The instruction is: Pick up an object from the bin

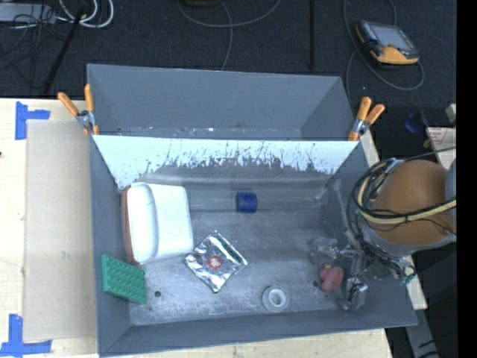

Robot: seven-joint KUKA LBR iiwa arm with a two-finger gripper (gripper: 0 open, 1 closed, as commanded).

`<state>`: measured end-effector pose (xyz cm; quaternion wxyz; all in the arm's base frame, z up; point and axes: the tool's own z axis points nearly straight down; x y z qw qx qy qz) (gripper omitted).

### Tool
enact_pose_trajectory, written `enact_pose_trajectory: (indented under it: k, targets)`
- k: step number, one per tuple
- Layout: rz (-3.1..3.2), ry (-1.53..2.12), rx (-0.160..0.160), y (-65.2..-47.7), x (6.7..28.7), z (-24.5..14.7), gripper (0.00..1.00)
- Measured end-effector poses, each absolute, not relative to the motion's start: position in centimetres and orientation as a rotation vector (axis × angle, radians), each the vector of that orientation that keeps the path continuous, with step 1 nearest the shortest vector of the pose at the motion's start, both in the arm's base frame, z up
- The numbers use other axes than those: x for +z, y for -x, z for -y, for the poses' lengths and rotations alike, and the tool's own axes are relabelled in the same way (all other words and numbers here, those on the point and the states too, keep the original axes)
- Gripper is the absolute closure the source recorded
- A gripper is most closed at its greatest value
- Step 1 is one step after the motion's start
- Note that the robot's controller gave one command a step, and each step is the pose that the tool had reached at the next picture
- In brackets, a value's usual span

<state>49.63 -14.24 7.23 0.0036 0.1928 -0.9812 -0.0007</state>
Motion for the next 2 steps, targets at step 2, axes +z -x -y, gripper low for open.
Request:
enact_pose_trajectory:
  k: [2]
  targets:
    - [3.077, -0.674, 0.007, -51.1, 24.7, 15.8, 1.00]
